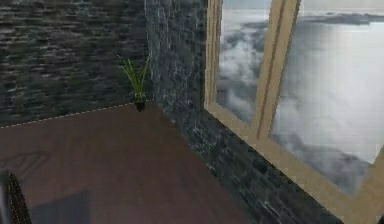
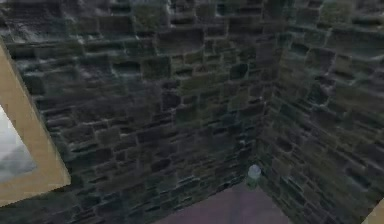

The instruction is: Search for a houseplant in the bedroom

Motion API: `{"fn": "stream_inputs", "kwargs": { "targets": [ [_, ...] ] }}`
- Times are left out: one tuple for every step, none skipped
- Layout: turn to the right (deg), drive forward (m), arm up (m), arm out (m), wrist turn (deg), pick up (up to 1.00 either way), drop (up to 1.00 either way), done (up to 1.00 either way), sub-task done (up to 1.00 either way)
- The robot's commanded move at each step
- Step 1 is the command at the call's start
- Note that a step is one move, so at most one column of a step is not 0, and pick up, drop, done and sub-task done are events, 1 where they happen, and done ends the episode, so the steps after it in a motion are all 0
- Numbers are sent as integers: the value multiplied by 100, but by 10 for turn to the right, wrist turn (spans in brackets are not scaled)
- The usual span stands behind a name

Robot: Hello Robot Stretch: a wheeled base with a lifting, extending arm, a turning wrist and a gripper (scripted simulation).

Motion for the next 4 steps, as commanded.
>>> {"fn": "stream_inputs", "kwargs": {
  "targets": [
    [0, 30, 0, 0, 0, 0, 0, 0, 0],
    [-240, 0, 0, 0, 0, 0, 0, 0, 0],
    [0, 100, 0, 0, 0, 0, 0, 0, 0],
    [0, 75, 0, 0, 0, 0, 0, 0, 0]
  ]
}}
